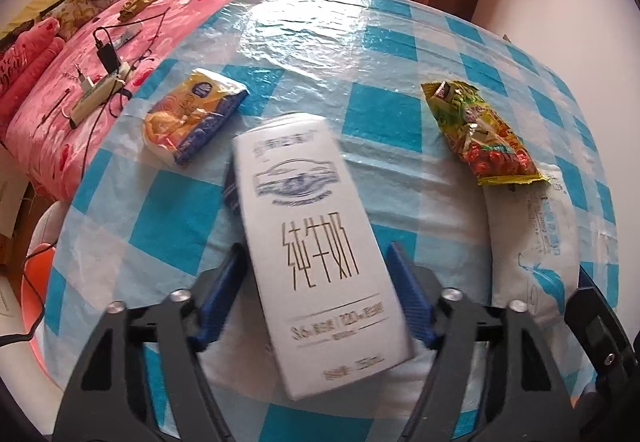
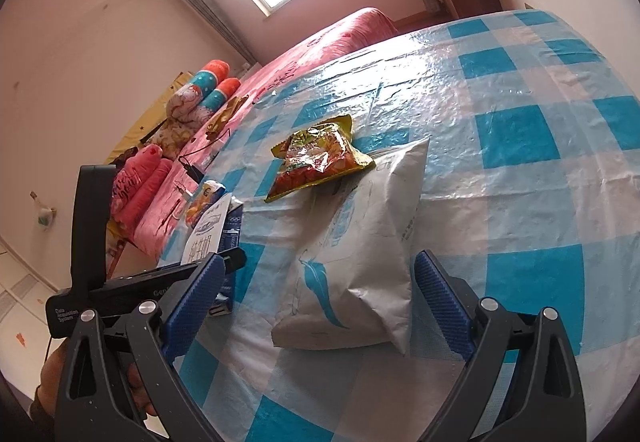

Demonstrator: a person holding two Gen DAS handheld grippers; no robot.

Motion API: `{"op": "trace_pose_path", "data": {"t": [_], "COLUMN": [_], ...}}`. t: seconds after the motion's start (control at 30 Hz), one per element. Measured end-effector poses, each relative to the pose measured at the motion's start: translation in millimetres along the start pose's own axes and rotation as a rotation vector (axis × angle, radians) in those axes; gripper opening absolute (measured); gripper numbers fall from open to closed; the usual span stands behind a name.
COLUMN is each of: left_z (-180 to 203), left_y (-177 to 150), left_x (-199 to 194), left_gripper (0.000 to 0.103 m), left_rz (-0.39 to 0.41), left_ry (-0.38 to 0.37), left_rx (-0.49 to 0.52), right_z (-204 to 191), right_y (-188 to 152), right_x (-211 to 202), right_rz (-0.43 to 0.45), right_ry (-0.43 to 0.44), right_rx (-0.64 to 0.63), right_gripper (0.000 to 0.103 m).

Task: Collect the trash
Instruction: 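Grasp the white milk carton with left tool, then lift the milk carton with left tool while right tool approaches the white bag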

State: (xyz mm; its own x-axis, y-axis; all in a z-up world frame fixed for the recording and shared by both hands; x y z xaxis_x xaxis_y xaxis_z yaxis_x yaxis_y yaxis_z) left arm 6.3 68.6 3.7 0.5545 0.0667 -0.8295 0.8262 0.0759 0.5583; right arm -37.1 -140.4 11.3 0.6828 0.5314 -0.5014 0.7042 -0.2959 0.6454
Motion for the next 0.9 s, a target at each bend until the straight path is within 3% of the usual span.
{"op": "trace_pose_path", "data": {"t": [0.07,0.2,0.9], "left_z": [-2,-6,-4], "left_y": [1,1,0], "left_x": [-1,-5,-54], "left_gripper": [0.059,0.056,0.056], "left_rz": [0.002,0.003,0.045], "left_ry": [0.000,-0.016,-0.033], "left_rx": [-0.003,-0.023,0.012], "right_z": [0,0,12], "right_y": [0,0,5], "right_x": [1,1,6], "right_rz": [0.001,0.005,-0.024], "right_ry": [-0.001,0.001,0.010], "right_rx": [-0.004,-0.010,0.016], "right_gripper": [0.095,0.095,0.095]}}
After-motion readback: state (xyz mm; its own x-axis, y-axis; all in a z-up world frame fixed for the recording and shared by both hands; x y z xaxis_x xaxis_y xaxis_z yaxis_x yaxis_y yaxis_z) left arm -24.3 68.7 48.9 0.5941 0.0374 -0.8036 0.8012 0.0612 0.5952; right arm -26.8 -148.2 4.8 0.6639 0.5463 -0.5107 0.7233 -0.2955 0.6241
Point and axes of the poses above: each gripper's, at about its wrist camera, not at the fingertips, and x roughly the way its jaws point, z to its right, y to its top, the point moved 2 cm from there along x, roughly the way its jaws point, and after that the axes turned 7 degrees about z, right-handed, at the moved point
